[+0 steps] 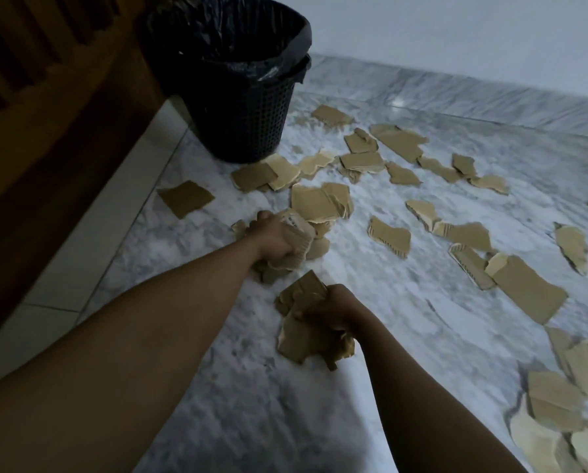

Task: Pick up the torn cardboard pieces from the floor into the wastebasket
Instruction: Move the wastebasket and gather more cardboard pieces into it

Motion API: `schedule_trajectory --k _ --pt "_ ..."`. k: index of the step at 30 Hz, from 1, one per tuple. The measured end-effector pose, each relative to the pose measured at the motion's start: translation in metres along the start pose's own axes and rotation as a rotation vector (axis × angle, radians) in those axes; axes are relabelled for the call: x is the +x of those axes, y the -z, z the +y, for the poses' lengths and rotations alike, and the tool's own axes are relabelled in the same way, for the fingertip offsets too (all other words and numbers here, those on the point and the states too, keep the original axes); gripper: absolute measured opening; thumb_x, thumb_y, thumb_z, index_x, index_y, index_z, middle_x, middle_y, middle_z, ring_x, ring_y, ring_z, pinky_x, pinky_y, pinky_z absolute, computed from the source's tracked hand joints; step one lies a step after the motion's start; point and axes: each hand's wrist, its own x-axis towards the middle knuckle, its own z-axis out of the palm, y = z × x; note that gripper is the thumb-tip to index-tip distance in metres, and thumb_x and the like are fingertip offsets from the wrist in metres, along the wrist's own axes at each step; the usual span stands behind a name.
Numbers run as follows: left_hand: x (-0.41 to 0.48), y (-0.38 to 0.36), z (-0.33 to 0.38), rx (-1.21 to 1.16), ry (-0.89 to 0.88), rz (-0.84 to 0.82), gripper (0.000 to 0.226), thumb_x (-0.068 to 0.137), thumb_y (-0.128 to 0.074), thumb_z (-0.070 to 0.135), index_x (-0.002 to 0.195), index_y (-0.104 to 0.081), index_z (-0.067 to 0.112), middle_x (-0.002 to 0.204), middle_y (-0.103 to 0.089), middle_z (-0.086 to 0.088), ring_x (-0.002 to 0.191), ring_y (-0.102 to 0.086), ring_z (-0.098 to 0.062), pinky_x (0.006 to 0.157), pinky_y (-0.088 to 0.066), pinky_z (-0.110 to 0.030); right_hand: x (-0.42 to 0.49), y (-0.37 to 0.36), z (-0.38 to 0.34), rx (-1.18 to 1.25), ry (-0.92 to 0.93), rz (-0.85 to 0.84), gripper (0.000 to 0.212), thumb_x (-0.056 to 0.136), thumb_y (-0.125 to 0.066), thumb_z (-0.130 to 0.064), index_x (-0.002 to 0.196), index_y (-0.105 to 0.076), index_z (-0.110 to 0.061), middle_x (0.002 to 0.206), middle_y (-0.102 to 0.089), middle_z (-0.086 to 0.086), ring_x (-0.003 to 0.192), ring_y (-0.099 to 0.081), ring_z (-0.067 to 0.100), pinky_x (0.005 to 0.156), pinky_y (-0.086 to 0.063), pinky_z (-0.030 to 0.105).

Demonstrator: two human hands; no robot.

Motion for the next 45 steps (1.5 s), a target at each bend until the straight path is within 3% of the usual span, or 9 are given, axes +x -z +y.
schedule_trajectory --k 5,10,14,18,23,30,35,40,45 --pt "0.017 0.000 0.018 0.163 0.125 -0.162 0.082 0.094 -0.054 0.041 0.156 -0.003 0.023 0.161 -0.007 -0.012 0.146 -0.014 -0.036 0.117 -0.023 -0.043 0.013 -0.004 0.001 -0.024 0.001 -0.020 0.050 0.075 -0.080 -0.049 0.108 -0.063 -0.016 0.106 -0.065 0.005 0.095 -0.063 0.022 0.077 -0.051 0.032" --pt "0.012 -0.018 0.028 0.051 0.194 0.073 0.067 0.086 -0.058 0.053 0.143 -0.036 0.025 0.143 -0.024 -0.010 0.130 -0.031 -0.033 0.108 -0.032 -0.051 0.018 -0.003 -0.001 -0.078 -0.008 -0.020 0.045 0.075 -0.078 -0.049 0.096 -0.062 -0.013 0.094 -0.062 0.006 0.086 -0.060 0.023 0.068 -0.043 0.029" --pt "-0.016 -0.029 0.026 0.155 0.008 0.245 0.060 0.093 -0.049 0.051 0.143 -0.032 0.023 0.140 -0.031 -0.013 0.125 -0.037 -0.036 0.102 -0.037 -0.051 0.012 -0.002 -0.006 -0.134 0.010 0.010 0.057 0.077 -0.074 -0.054 0.109 -0.067 -0.008 0.102 -0.066 0.010 0.095 -0.065 0.027 0.073 -0.047 0.034" --pt "-0.031 -0.023 0.005 0.037 -0.134 0.040 0.074 0.087 -0.063 0.031 0.149 -0.025 0.018 0.139 -0.044 -0.015 0.121 -0.051 -0.035 0.095 -0.048 -0.044 -0.003 0.002 -0.011 -0.094 0.044 -0.007 0.050 0.080 -0.076 -0.045 0.115 -0.065 -0.011 0.110 -0.064 0.009 0.100 -0.062 0.025 0.084 -0.050 0.036" --pt "-0.059 0.011 -0.031 -0.015 0.020 -0.184 0.026 0.086 -0.071 0.016 0.103 -0.051 0.011 0.088 -0.057 -0.004 0.074 -0.056 -0.015 0.076 -0.050 -0.031 -0.016 0.005 -0.006 -0.026 0.061 -0.037 0.052 0.080 -0.079 -0.039 0.121 -0.065 -0.010 0.115 -0.065 0.006 0.098 -0.060 0.021 0.091 -0.052 0.036" --pt "-0.080 0.015 -0.100 -0.054 0.064 -0.096 0.075 0.071 -0.083 0.035 0.135 -0.052 0.010 0.131 -0.057 -0.014 0.113 -0.059 -0.031 0.093 -0.053 -0.044 -0.026 0.021 0.004 0.366 -0.034 -0.150 0.105 0.036 -0.092 -0.061 0.125 -0.060 -0.014 0.123 -0.064 0.005 0.111 -0.062 0.026 0.099 -0.052 0.046" --pt "-0.093 0.026 -0.116 -0.261 0.136 -0.043 0.078 0.075 -0.084 0.024 0.141 -0.045 0.007 0.138 -0.052 -0.013 0.119 -0.056 -0.029 0.090 -0.051 -0.035 -0.023 0.005 -0.032 0.255 0.088 -0.037 0.072 0.057 -0.090 -0.052 0.115 -0.067 -0.017 0.111 -0.070 0.003 0.104 -0.067 0.024 0.093 -0.057 0.043" --pt "-0.099 0.033 -0.136 -0.370 0.231 0.071 0.097 0.078 -0.082 0.024 0.149 -0.019 0.005 0.149 -0.037 -0.019 0.130 -0.045 -0.032 0.094 -0.046 -0.035 -0.004 -0.038 -0.085 -0.138 0.225 0.042 0.067 0.092 -0.066 -0.036 0.148 -0.037 -0.012 0.151 -0.039 0.008 0.139 -0.037 0.030 0.116 -0.031 0.048" --pt "-0.093 0.037 -0.132 -0.511 0.269 0.199 0.097 0.077 -0.082 0.019 0.150 -0.019 0.007 0.151 -0.034 -0.017 0.133 -0.042 -0.033 0.101 -0.042 -0.036 -0.001 -0.064 -0.090 -0.260 0.130 0.038 0.040 0.096 -0.053 -0.031 0.131 -0.052 -0.013 0.133 -0.049 0.009 0.127 -0.044 0.031 0.111 -0.032 0.049"
